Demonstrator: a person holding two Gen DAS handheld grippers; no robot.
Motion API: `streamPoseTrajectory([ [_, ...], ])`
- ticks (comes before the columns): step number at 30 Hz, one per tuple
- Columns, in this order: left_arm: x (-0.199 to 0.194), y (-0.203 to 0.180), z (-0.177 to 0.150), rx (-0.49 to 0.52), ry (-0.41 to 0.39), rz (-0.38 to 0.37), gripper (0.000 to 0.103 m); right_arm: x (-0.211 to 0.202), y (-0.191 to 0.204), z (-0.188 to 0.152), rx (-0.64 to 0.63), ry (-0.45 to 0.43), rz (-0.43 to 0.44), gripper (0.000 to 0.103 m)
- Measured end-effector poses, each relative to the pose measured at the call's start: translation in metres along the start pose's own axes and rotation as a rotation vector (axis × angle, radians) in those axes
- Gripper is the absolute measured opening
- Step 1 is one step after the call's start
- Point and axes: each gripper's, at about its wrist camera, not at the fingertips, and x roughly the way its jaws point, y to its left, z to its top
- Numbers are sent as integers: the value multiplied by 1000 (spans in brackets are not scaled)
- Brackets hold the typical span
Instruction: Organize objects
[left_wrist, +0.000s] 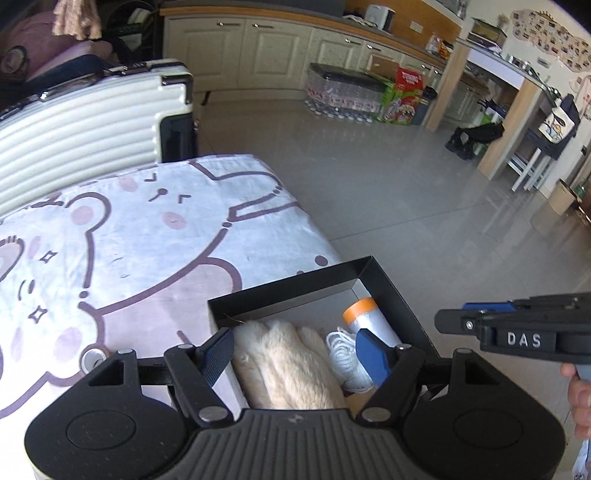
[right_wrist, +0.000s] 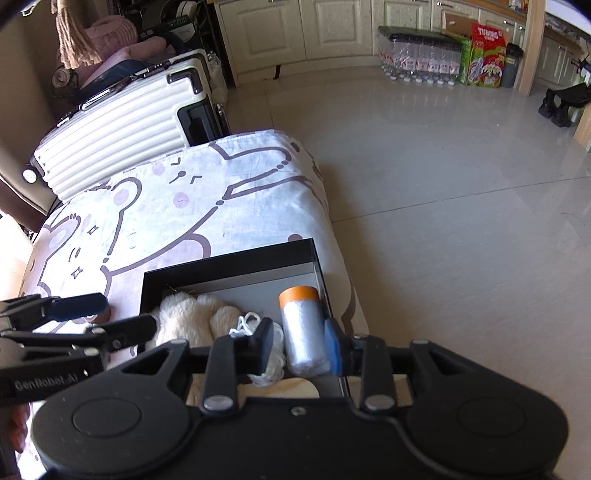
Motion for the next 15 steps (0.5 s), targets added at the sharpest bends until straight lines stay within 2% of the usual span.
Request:
streamPoseTrajectory([
  [3,-12,-1,-2,-7,-15,23,74,-12,0,-4,0,-20,-7,41],
  [7,-28,-3,-7,-11,-31,63,83,-27,2,-10,-2,-48,-20,55],
  [15,-57,0,-16,-34,-60,127,94,-50,11,-19,-28,-86,-63,81],
])
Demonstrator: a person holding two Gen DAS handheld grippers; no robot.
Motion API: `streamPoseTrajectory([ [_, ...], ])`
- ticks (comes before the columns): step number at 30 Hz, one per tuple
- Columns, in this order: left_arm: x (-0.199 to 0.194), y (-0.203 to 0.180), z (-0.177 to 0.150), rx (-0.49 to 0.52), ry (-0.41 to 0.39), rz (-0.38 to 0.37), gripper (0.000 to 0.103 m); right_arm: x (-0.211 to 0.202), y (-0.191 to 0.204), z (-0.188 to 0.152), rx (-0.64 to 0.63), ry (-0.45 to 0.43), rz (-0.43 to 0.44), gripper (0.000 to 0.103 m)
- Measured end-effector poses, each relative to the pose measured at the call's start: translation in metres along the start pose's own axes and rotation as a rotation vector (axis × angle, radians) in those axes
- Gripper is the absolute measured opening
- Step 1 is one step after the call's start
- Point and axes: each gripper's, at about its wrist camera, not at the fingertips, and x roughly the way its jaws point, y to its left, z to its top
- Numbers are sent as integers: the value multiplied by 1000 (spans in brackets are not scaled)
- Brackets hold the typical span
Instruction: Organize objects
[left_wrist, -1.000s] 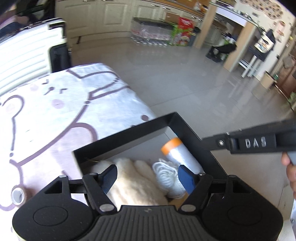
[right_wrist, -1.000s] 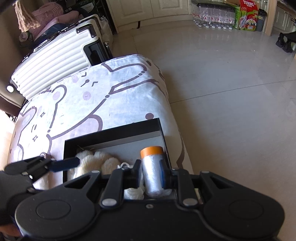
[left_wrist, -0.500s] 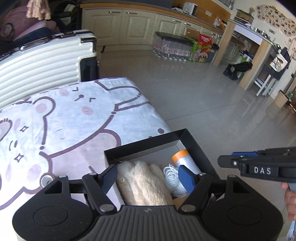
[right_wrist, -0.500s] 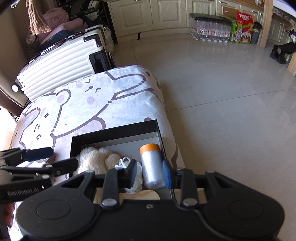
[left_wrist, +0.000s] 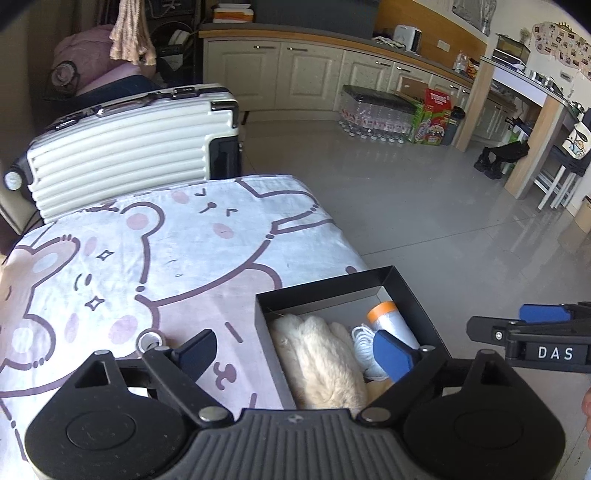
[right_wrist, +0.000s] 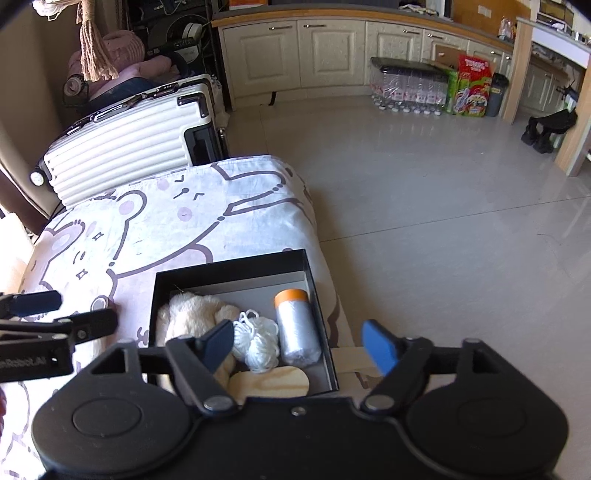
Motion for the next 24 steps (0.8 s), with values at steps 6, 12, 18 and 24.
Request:
streamPoseTrajectory([
  [6,-12,10,-4,-27,-10,49,100,-11,3,-5,-22,-25,-33,89],
  [12,-18,17,-8,-37,0,91,103,-18,5,-9,-39,-42,-56,91],
  [18,-21,20,-12,-26,1,111,103,-23,2,-13,-25,-57,-68,92],
  [24,-22,21,-13,-33,-2,111,103,-24,3,-14,-34,-68,-80,100],
])
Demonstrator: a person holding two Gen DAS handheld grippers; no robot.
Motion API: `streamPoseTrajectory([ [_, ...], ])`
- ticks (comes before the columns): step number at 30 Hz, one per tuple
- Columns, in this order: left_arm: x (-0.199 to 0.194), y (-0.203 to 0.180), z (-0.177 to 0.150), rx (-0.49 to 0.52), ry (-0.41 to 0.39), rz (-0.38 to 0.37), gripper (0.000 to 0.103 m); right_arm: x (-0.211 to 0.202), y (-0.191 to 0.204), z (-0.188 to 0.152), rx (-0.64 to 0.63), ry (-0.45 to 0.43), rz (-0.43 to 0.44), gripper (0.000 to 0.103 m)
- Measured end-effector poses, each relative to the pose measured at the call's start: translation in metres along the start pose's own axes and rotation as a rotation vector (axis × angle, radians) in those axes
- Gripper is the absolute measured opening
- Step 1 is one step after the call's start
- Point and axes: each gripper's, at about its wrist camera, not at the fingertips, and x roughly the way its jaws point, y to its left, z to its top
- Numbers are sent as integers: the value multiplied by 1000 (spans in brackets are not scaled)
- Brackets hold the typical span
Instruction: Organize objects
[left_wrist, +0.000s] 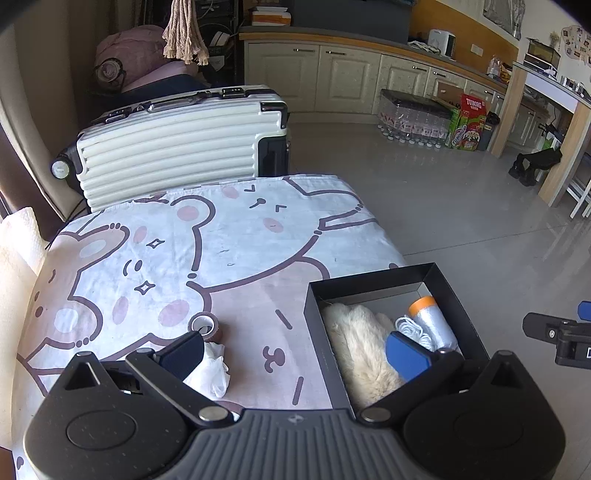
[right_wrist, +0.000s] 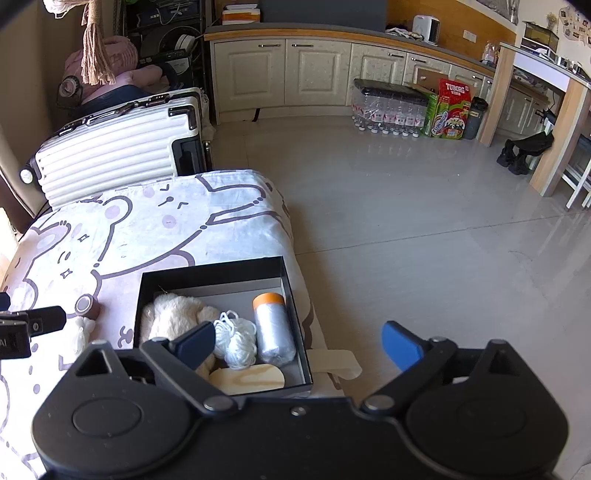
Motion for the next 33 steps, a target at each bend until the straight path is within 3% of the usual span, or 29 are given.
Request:
streamPoseTrajectory([
  [2,0,-1,0,6,1,-1,103,0,0,-2,-5,-13,-4,103],
  [23,5,1,-1,20,1,24,103,8,3,-2,-10,27,-22,103],
  [33,1,21,-1,-7,-8,47,103,11,15,3,-13,35,-30,103],
])
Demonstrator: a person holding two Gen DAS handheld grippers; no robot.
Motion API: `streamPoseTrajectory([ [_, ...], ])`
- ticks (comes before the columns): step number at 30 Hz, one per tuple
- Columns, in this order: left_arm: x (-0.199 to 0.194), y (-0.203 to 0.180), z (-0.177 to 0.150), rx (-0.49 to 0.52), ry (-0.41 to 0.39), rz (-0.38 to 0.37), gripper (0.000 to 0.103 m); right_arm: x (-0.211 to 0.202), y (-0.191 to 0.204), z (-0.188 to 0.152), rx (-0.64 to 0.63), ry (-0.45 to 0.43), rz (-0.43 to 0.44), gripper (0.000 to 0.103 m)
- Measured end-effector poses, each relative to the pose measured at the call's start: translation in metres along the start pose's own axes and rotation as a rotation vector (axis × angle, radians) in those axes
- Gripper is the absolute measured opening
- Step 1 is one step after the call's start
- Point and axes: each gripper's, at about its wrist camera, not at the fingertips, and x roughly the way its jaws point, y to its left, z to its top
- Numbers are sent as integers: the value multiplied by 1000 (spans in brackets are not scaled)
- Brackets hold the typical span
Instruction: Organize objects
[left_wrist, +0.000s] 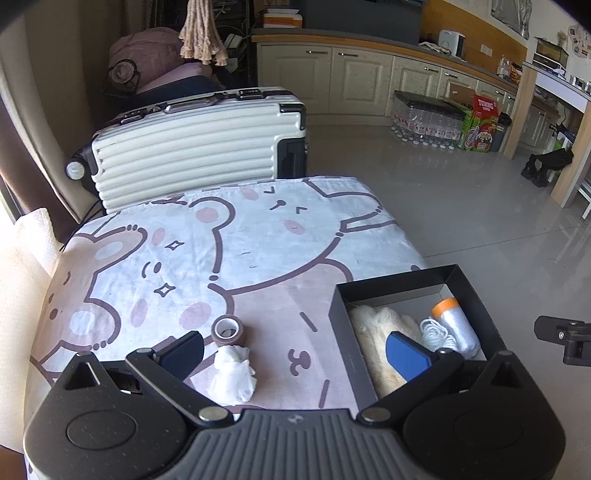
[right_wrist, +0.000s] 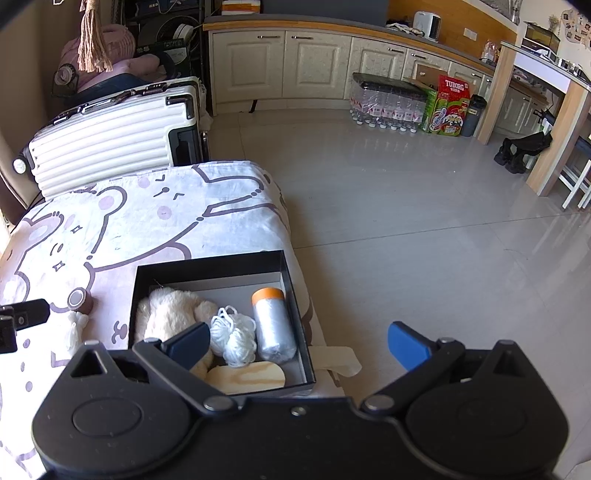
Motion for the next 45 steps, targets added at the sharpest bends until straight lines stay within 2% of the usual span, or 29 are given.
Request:
streamPoseTrajectory([
  [8,-7,36,-2,-47,-7,47,103,5,27,7,-20,10,23,103],
  [27,-26,120,-16,-158,-23,144,103,8,121,18,-126,4,129,103],
  [32,-30,130,-16,-176,-66,178,103,9,130,20,-115,11,166,103],
  [38,-29,143,-15,-216,-88,178,100,11,138,25,-71,21,222,102],
  [40,-28,146,-14,-222,-90,174,97,15,145,25,-80,40,247,95],
  [45,-21,149,-12,-214,-100,159,92,24,166,24,-112,68,295,93],
])
